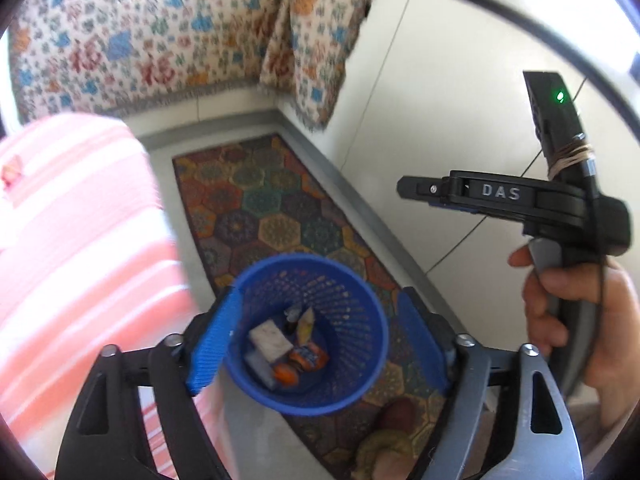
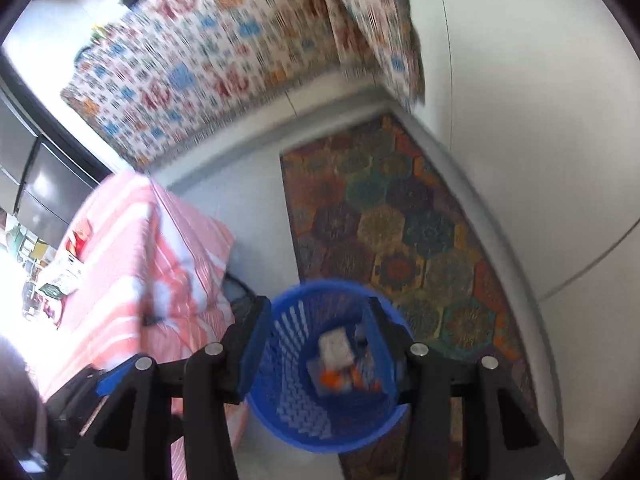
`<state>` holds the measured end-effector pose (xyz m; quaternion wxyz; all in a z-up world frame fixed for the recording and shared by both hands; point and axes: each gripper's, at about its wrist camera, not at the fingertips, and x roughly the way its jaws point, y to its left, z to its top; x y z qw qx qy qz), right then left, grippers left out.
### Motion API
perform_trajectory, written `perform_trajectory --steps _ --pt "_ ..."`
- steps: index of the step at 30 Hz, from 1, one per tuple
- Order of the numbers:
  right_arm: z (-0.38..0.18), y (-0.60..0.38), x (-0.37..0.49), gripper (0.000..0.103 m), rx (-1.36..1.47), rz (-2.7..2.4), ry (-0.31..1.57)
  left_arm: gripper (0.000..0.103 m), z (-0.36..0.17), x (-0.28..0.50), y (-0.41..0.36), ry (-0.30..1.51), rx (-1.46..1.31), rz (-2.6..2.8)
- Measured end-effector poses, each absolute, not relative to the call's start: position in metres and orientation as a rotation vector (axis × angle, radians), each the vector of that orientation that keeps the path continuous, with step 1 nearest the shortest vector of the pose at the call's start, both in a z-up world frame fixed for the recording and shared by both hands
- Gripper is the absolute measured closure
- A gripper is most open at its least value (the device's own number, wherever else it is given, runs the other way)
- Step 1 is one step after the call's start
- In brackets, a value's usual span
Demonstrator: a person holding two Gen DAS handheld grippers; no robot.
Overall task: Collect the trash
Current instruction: 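Bring both tools back over the table toward the red bag and milk carton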
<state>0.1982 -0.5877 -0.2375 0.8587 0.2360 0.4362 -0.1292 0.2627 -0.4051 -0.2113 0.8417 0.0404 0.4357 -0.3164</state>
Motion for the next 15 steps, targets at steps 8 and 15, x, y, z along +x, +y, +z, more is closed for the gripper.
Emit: perform_trajectory --steps 8,15 --pt "-0.181 -0.531 0.194 0.052 0.345 -0.267 0.705 0.012 -0.192 0.234 -0.295 0.914 0.101 -0.488" --pt "-0.164 -0.422 0.211 0.045 0.176 -0.066 0.702 0.012 -0.218 0.227 -0.19 0.965 0.085 -0.234"
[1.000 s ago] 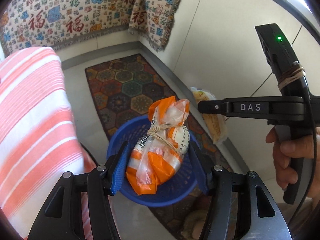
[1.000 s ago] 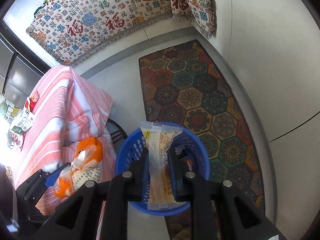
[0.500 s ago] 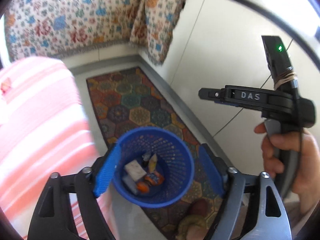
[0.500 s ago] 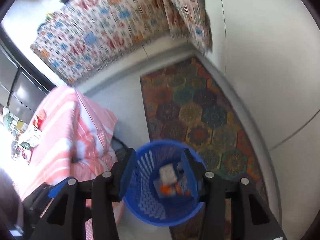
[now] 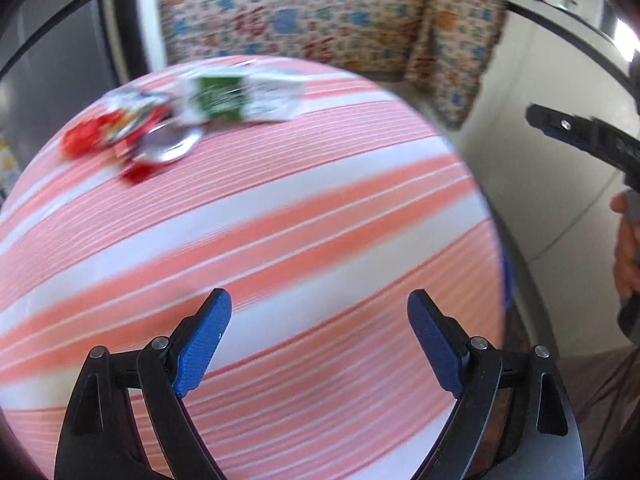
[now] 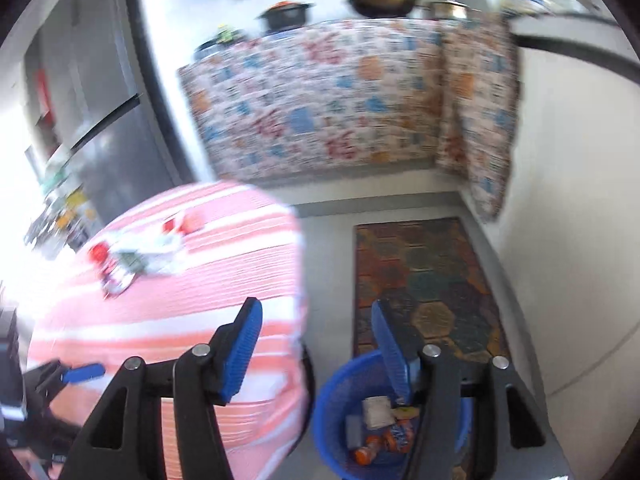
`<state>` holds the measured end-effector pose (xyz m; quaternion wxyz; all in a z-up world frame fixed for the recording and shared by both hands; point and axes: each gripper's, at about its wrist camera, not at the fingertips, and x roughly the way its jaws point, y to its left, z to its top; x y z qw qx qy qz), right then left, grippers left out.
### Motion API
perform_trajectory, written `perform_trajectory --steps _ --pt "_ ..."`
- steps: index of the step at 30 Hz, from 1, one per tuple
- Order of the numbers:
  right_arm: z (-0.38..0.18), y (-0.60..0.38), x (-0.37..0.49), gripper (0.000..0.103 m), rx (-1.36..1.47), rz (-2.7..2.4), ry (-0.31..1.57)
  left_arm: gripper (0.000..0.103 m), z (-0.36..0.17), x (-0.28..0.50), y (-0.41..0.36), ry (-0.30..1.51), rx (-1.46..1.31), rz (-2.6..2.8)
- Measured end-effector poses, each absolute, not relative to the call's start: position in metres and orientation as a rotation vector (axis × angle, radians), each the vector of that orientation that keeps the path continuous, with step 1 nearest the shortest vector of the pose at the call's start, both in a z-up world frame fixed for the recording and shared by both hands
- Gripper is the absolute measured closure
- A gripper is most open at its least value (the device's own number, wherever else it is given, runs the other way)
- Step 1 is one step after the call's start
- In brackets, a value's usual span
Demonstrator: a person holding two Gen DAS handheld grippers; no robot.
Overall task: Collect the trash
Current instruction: 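Bring both tools back over the table toward the red bag and milk carton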
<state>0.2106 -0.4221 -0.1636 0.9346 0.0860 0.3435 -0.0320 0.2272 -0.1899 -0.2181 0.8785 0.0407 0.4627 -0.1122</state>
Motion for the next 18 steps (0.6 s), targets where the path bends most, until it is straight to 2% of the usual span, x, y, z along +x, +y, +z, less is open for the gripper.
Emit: perform_trajectory --steps 7,10,12,16,18 --pt "-0.198 -0.301 0.228 0.045 0.024 0.114 0.822 0.012 -0.23 0.241 -0.117 0.954 0.094 -0.1" --pt "-0.212 -0.267 0.234 0.044 0.002 0.144 0.872 0.009 -0.231 0.248 -0.095 0.948 0.082 -0.078" --pt "-0.219 -0.251 0.239 0.041 -0.01 0.155 0.889 0.002 -0.232 0.252 -0.084 0.951 0.078 -0.063" --pt "-0.231 -0.227 0.249 0.04 -0.043 0.165 0.916 0.0 -0.234 0.257 -0.064 0.95 0.062 -0.041" --pt "-0.234 -0.217 0.25 0.035 -0.069 0.155 0.91 0.0 -0.234 0.26 -0.06 0.948 0.065 -0.041"
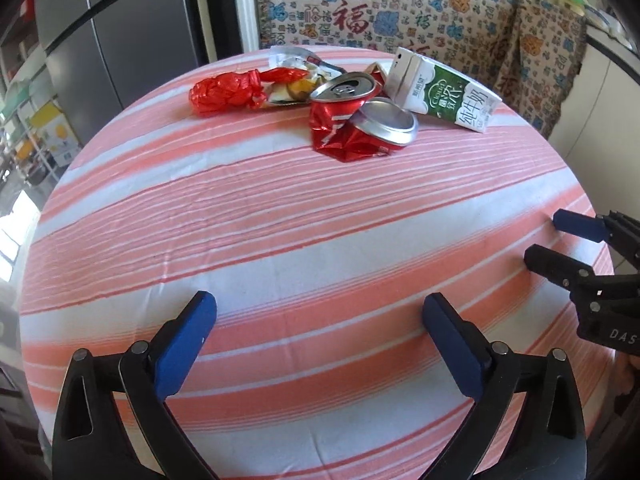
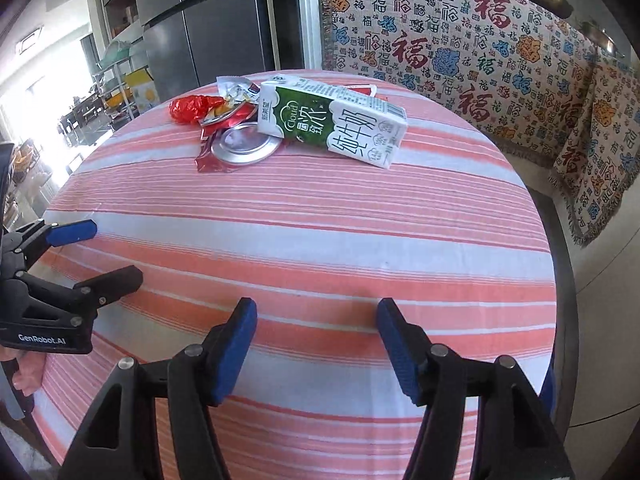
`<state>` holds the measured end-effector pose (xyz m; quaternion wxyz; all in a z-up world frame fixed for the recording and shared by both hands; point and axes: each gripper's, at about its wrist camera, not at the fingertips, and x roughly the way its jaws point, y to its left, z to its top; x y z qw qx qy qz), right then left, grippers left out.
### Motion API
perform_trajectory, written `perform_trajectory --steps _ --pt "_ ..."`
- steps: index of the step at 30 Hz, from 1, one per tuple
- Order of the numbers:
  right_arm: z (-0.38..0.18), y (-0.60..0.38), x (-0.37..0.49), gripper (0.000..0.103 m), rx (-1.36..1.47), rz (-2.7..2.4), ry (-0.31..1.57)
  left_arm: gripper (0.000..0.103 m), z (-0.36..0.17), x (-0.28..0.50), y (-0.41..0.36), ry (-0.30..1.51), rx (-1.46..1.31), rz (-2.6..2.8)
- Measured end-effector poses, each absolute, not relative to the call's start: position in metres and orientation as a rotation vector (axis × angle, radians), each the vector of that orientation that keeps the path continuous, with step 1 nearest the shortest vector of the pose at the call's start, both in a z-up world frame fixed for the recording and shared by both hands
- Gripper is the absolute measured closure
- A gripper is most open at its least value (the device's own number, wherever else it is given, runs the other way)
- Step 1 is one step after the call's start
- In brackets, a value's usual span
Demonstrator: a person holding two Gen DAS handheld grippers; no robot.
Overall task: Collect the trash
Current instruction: 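Bring both tools back over the table toward the red bag and milk carton, then grasp the red plastic bag with the left tool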
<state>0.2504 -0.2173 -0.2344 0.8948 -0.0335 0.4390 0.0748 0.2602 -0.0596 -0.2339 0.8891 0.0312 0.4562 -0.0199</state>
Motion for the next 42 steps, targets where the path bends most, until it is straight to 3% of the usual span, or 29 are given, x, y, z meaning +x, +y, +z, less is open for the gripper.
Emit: perform_trajectory --steps 6,21,32,39,41,42 --pt "-0.239 -0.21 0.26 0.028 -0.098 0.146 0.881 0.0 -0.233 0.265 -0.052 0.944 0.055 -0.04" --pt "-0.239 -0.21 0.262 0.026 -0.094 0.145 0.877 0.001 -0.229 0.281 -0.039 0.96 0.09 -0.051" --pt "-0.239 -0.209 0.263 0.023 -0.093 0.148 0.879 0.001 -0.16 0.374 0.047 0.837 -0.193 0.002" --pt "-0.239 -0.207 0.267 0.022 -0.094 0.156 0.881 0.001 -0.176 0.441 0.029 0.899 -0.259 0.082" --pt "-0.239 -0.207 0.268 0.022 -0.093 0.154 0.881 0.008 -0.191 0.448 0.023 0.942 -0.276 0.116" --pt "-0.239 -0.207 0.267 0.021 -0.093 0.153 0.881 0.022 -0.196 0.448 0.022 0.96 -0.279 0.125"
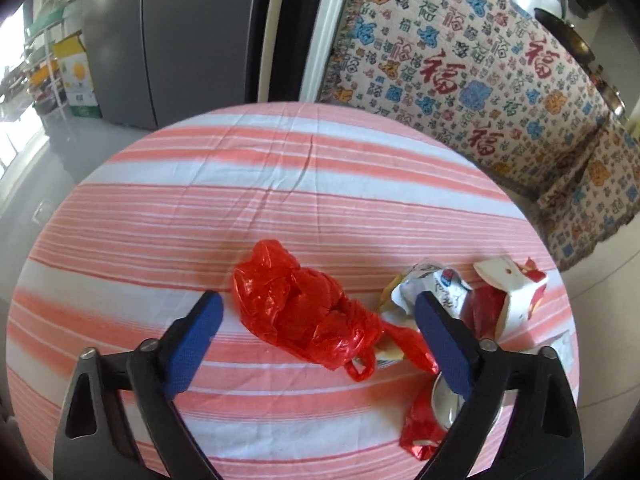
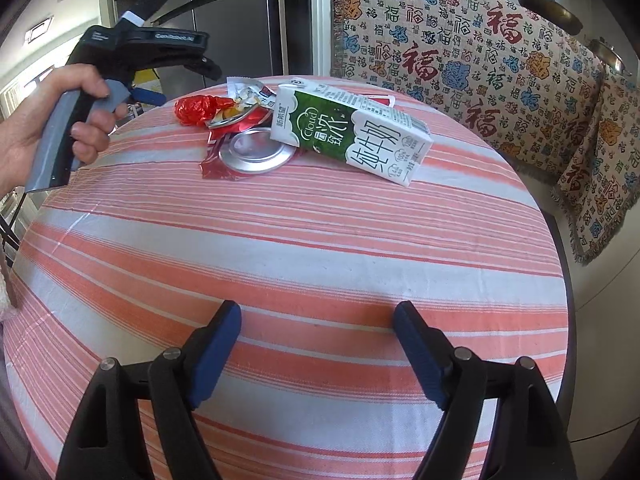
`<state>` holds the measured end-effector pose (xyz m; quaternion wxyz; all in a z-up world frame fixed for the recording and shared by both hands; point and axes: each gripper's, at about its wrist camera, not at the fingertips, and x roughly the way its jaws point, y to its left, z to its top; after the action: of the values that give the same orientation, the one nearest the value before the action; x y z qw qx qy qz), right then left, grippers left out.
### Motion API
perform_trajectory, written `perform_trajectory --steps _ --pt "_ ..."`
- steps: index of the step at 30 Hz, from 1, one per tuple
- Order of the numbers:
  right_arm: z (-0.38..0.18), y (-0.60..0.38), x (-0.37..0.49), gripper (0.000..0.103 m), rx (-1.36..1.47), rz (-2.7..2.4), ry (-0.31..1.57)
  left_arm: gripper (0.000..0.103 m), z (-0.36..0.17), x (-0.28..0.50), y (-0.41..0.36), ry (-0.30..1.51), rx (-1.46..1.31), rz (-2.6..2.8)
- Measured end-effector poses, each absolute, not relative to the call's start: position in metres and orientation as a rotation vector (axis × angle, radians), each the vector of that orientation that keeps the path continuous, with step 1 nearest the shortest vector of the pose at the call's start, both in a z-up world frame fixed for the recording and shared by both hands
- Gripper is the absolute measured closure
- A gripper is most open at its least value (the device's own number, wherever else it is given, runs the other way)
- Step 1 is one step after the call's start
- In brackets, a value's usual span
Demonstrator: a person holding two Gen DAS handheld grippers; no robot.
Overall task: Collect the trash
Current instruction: 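Grasp the red plastic bag with the left tool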
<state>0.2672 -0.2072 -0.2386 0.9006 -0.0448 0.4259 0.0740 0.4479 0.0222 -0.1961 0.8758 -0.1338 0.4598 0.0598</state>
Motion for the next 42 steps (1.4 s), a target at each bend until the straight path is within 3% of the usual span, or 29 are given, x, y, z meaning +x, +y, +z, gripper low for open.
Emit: perform_trajectory --steps 5,16,22,24,27,38,42 --pt "-0.24 -0.204 0.271 0.02 -0.092 0.157 0.882 0.048 -0.199 0.431 0.032 0.957 -0.291 0.081" --pt "-0.24 -0.203 0.272 0.019 -0.091 0.152 0.882 0.05 -0.164 0.317 0.008 1.074 0.048 -0.252" --pt "-0.24 -0.204 0.271 0.019 -0.088 0.15 0.881 0.043 -0.193 0.258 -0.023 1.086 0.109 -0.303" --pt "-0.24 -0.204 0.272 0.019 -0.088 0.149 0.88 0.03 -0.198 0.251 -0.025 1.05 0.089 -0.234" --pt "-0.241 -0.204 0.271 0.019 -0.089 0.149 0.881 0.017 -0.202 0.249 -0.027 1.003 0.003 -0.163" --pt "-0.237 -0.215 0.272 0.021 -0.071 0.172 0.878 0.015 -0.219 0.246 -0.005 0.969 0.052 -0.049" --pt "-0.225 -0.236 0.295 0.021 -0.157 0.154 0.868 0.009 -0.222 0.247 -0.002 0.961 0.073 -0.057"
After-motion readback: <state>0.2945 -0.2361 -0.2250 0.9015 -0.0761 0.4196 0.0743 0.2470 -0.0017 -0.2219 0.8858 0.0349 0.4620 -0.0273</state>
